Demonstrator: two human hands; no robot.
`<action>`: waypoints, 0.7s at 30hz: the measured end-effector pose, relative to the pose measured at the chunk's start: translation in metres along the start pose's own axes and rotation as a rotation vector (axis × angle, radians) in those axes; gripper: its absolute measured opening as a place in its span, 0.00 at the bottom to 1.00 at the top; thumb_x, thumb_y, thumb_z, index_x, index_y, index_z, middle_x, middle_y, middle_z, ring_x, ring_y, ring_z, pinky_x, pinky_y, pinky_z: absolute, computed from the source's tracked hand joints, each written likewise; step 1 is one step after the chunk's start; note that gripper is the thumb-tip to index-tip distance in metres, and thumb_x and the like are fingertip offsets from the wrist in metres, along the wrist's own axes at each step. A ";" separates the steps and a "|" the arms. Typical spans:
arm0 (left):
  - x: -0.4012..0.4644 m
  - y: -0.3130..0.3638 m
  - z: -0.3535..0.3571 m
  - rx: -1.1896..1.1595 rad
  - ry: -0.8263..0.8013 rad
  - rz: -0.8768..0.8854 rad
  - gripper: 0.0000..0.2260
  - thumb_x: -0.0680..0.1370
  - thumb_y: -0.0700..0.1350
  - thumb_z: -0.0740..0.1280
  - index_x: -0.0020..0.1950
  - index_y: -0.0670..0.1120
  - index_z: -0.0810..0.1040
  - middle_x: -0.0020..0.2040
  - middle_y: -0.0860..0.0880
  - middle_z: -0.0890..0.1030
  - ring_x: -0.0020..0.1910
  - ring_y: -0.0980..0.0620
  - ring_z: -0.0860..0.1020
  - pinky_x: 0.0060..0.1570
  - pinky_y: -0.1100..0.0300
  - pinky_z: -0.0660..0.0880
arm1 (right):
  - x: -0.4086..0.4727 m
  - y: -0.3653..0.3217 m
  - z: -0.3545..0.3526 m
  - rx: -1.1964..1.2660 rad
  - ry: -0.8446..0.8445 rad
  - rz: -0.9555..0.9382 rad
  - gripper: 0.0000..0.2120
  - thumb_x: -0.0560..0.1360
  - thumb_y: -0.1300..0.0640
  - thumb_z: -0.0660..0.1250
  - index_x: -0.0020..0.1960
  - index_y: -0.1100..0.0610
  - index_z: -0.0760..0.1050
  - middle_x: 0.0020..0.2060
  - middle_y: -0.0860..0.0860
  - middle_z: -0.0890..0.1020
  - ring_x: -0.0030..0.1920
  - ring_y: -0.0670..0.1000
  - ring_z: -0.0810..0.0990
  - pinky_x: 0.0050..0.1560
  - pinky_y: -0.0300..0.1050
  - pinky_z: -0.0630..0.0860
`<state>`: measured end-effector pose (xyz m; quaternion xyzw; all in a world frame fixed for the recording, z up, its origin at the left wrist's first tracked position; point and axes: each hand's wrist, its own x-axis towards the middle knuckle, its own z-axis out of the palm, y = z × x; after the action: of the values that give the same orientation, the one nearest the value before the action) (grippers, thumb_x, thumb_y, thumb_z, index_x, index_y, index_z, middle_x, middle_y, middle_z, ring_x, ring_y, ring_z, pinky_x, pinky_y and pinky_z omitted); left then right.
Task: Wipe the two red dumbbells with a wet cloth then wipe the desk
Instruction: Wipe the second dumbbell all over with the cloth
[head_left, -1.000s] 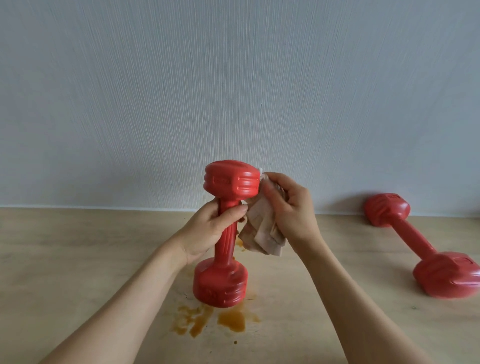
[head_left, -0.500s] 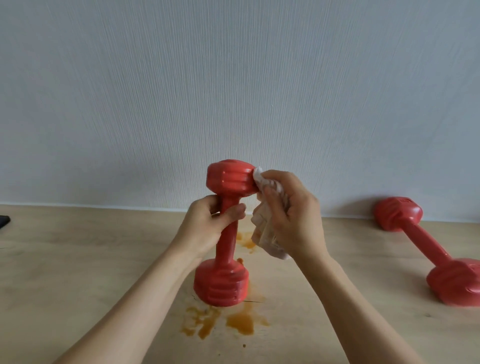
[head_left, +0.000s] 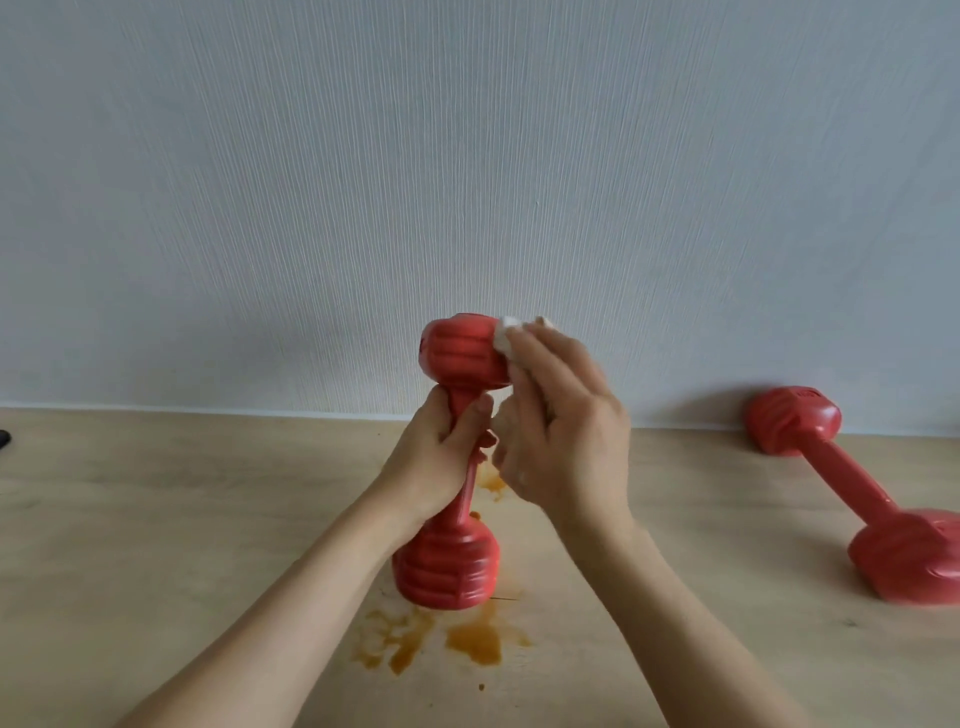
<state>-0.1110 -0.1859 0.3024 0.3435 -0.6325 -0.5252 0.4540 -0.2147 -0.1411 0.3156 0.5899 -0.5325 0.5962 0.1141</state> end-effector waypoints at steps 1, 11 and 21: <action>0.000 0.001 0.000 -0.022 0.002 -0.012 0.04 0.81 0.44 0.59 0.47 0.46 0.71 0.34 0.50 0.76 0.30 0.57 0.76 0.32 0.64 0.73 | -0.005 -0.003 0.004 -0.052 -0.024 -0.078 0.14 0.77 0.61 0.60 0.61 0.58 0.77 0.61 0.53 0.78 0.60 0.55 0.76 0.60 0.46 0.72; -0.005 -0.001 -0.007 -0.109 -0.021 -0.037 0.03 0.80 0.43 0.60 0.49 0.44 0.71 0.35 0.50 0.74 0.31 0.60 0.74 0.33 0.66 0.72 | -0.002 0.006 0.001 0.031 -0.156 0.029 0.25 0.72 0.52 0.55 0.63 0.62 0.75 0.62 0.56 0.77 0.64 0.54 0.75 0.62 0.35 0.68; -0.002 -0.003 -0.004 -0.008 -0.017 -0.023 0.03 0.80 0.45 0.61 0.48 0.47 0.72 0.38 0.51 0.77 0.34 0.61 0.76 0.37 0.65 0.73 | 0.006 -0.006 -0.006 -0.185 -0.135 -0.037 0.19 0.74 0.53 0.52 0.58 0.54 0.76 0.54 0.51 0.76 0.44 0.57 0.77 0.35 0.51 0.77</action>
<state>-0.1070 -0.1866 0.2989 0.3446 -0.6302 -0.5359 0.4438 -0.2155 -0.1376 0.3252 0.6253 -0.5807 0.5014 0.1429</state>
